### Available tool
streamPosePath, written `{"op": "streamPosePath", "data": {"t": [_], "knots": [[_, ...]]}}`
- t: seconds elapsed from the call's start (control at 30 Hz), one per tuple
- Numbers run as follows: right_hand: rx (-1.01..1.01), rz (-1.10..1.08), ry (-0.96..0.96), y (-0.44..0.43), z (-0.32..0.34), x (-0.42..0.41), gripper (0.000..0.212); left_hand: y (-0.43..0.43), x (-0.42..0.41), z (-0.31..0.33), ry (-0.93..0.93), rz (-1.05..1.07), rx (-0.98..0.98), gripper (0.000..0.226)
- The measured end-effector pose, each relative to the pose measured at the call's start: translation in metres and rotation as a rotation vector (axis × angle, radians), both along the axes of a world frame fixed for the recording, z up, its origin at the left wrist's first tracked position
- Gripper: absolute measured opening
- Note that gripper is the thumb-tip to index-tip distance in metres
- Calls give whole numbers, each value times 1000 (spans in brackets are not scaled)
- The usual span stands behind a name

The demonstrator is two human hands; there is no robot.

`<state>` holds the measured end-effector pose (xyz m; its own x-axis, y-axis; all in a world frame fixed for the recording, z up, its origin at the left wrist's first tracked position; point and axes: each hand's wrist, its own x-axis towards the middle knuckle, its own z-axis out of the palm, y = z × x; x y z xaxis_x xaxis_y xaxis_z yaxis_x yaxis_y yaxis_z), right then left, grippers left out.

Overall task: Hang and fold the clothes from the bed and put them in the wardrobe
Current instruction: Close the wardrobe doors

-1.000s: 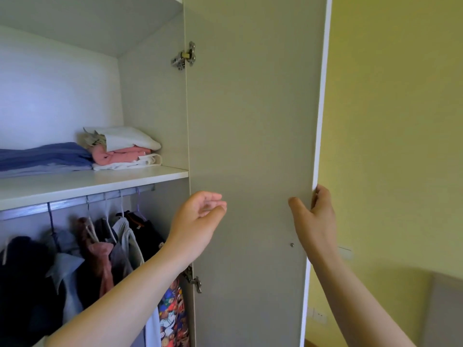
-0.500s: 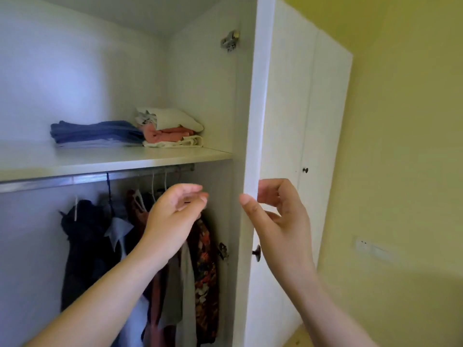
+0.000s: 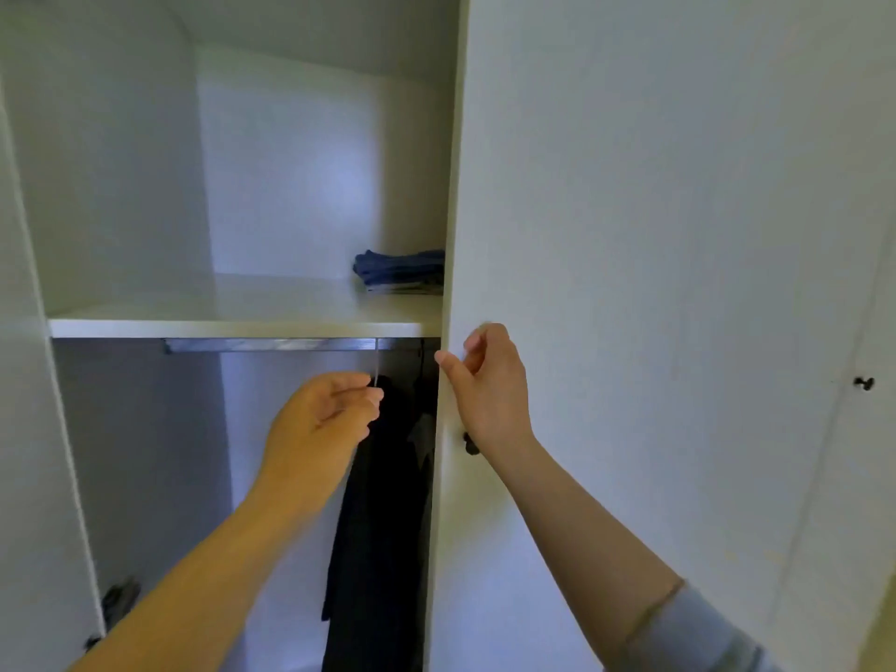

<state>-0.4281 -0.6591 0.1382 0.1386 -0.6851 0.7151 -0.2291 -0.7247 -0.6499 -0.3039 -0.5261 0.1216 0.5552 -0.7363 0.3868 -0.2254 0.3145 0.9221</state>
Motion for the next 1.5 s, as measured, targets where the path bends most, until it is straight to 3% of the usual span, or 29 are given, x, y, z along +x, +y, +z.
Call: {"op": "streamPosePath", "data": {"t": [0.57,1.03,1.5], "knots": [[63,85,-10,-49,9,91,19,38,43,1,-32,316,84,17],[100,688,-59,60,3,118,18,94,45,10,-25,464,-17,18],[115,1269,-183,242,33,214,24,284,41,50,-219,1029,-175,19]]}}
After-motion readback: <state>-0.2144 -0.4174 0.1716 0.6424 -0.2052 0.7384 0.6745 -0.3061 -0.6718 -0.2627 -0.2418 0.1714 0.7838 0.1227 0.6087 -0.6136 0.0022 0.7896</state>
